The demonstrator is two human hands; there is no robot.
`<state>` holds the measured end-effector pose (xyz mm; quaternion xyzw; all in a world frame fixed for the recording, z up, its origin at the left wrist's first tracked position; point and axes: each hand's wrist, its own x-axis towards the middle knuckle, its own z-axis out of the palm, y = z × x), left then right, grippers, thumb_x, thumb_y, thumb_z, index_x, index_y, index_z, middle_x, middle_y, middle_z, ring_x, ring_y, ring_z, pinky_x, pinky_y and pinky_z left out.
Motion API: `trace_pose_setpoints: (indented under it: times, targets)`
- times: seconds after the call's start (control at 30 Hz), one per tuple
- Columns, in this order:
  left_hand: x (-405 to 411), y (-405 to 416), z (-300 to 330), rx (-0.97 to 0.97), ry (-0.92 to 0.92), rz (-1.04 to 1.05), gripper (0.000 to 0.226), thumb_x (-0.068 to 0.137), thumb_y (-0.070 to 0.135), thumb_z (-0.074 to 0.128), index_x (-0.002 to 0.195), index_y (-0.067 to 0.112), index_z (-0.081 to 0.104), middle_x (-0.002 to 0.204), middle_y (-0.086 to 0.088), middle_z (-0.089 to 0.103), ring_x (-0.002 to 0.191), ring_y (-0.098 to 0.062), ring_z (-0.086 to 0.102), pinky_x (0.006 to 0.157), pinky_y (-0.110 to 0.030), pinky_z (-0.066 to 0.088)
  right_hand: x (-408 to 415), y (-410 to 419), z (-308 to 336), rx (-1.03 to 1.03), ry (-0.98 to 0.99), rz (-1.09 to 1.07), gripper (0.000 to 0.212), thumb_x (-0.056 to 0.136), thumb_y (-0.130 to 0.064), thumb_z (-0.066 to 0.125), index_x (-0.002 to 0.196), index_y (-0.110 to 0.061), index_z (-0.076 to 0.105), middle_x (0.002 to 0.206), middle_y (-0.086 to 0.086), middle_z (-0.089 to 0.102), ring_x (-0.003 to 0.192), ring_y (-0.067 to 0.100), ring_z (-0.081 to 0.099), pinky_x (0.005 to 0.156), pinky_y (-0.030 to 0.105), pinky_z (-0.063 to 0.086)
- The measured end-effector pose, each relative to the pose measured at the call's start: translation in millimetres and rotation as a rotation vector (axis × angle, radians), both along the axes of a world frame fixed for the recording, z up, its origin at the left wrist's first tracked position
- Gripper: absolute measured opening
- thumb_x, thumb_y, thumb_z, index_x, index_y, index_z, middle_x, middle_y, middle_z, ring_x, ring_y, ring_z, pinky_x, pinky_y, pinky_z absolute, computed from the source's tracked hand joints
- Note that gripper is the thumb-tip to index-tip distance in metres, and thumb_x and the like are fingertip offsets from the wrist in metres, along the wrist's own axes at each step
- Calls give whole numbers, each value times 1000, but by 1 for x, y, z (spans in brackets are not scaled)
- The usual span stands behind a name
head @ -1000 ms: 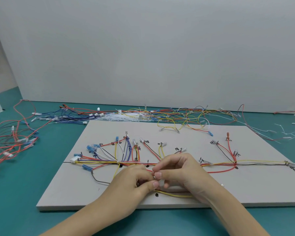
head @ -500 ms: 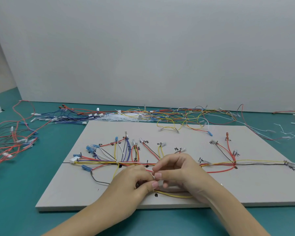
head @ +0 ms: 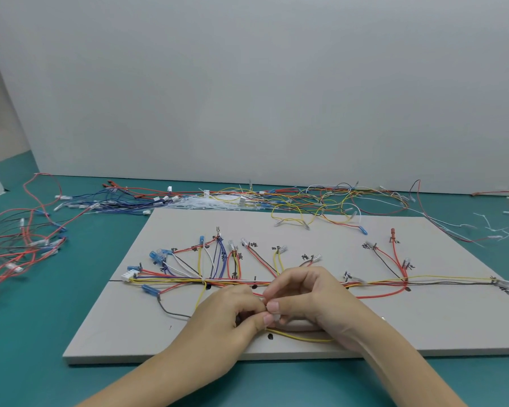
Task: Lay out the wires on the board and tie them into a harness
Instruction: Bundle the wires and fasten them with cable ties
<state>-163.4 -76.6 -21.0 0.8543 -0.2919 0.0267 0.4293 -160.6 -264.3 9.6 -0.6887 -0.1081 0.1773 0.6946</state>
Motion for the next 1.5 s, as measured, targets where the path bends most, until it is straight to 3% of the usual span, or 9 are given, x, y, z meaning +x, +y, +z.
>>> trace_pose_setpoints:
  times: [0.1,0.2,0.4,0.57,0.8,1.13,1.3,1.4,1.5]
  targets:
    - [0,1,-1,17,-11,-5,25,88,37,61,71,57,61,77,13,58,82,-6,53,70,-24,38,0,0,0,-1,-5,-1,15,74,3,76,80,-11,76,78,14,69,65,19,63,64,25,56]
    - [0,1,-2,23,-7,3,12,87,41,58,77,44,63,79,13,57,82,-6,53,70,-23,38,0,0,-1,16,-5,-21,12,74,-6,79,86,-7,75,79,15,70,68,22,64,63,26,55]
    - [0,2,-3,25,-35,4,20,86,45,56,68,55,58,78,16,55,80,-3,51,67,-20,35,2,2,-2,1,-24,-37,16,71,-7,80,85,-9,74,74,12,69,62,20,64,58,26,56]
    - [0,3,-2,30,-38,-4,17,88,43,57,76,54,62,80,13,57,81,-5,51,67,-19,35,3,1,-4,-11,-41,-51,16,78,3,74,87,-10,74,74,9,68,61,22,63,59,26,55]
    - [1,10,6,49,13,-86,5,87,28,70,87,29,74,83,12,57,84,-4,53,68,-12,35,2,1,-4,-4,-28,-12,16,72,-4,76,84,-15,74,75,8,66,64,24,62,63,29,56]
    - [-3,14,7,-38,96,-21,21,84,19,70,91,36,60,80,12,64,70,-5,55,61,-9,38,3,-3,-4,49,-18,-22,14,69,-5,76,77,-17,72,73,6,63,66,18,60,64,29,53]
    - [-5,13,8,10,50,-28,24,83,13,67,96,33,71,81,12,61,69,-6,55,61,-10,38,1,0,-3,22,-52,19,21,72,4,75,74,-15,70,71,8,63,61,19,62,60,25,53]
    - [-6,12,9,16,47,-4,13,83,21,66,81,31,74,77,10,60,72,-8,56,61,-12,37,1,0,-4,18,-60,27,26,77,13,70,74,-13,67,71,10,63,62,20,64,63,26,55]
    - [-7,10,10,-41,71,6,16,86,38,62,80,27,72,75,9,62,67,-5,53,58,-13,35,0,1,-4,13,-85,47,26,77,13,71,73,-13,66,70,10,65,62,21,63,64,27,55]
